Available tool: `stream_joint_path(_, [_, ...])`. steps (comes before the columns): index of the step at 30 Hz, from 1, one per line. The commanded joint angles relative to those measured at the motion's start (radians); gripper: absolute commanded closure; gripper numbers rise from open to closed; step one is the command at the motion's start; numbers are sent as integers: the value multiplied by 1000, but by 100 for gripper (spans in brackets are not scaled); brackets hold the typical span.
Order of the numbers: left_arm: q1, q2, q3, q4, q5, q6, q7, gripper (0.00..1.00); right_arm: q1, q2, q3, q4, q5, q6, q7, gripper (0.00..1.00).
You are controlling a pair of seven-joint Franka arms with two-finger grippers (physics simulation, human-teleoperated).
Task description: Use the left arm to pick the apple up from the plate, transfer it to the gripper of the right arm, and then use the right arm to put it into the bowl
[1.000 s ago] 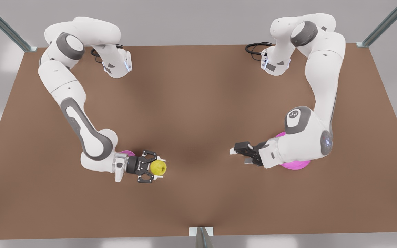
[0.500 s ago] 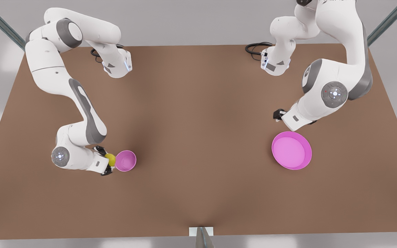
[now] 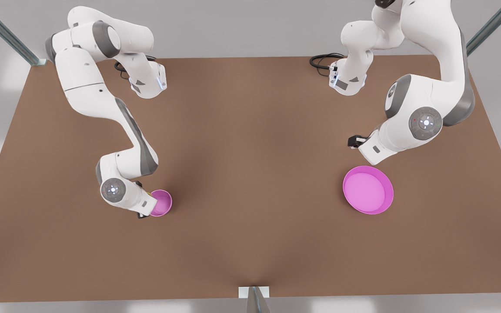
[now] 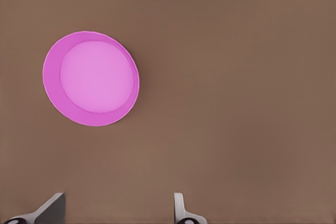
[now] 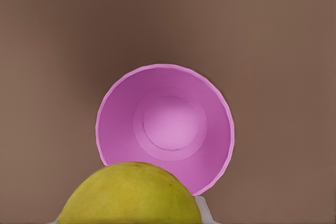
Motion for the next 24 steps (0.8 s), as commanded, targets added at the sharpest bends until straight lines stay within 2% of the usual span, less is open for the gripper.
stream_joint_path(1, [0,-1,-1,1,1,-13,-17,0,14,6,0,-2,-2,72,247,39])
stream_joint_path(13, [14,-1,-1,1,1,-12,-17,0,36,31,-1,-17,-2,114,288,38])
stream_joint_path(15, [12,-1,-1,1,1,-12,-17,0,36,31,0,-22,-2,114,289,0])
stream_joint_path(20, [12,1,-1,26,1,-15,-15,0,36,14,0,-22,-2,99,289,0])
stream_joint_path(22, [12,1,-1,26,1,-15,-15,0,34,-53,-1,-17,-2,56,286,0])
stream_joint_path(24, [12,1,-1,26,1,-15,-15,0,34,-109,-47,35,-7,-7,273,0])
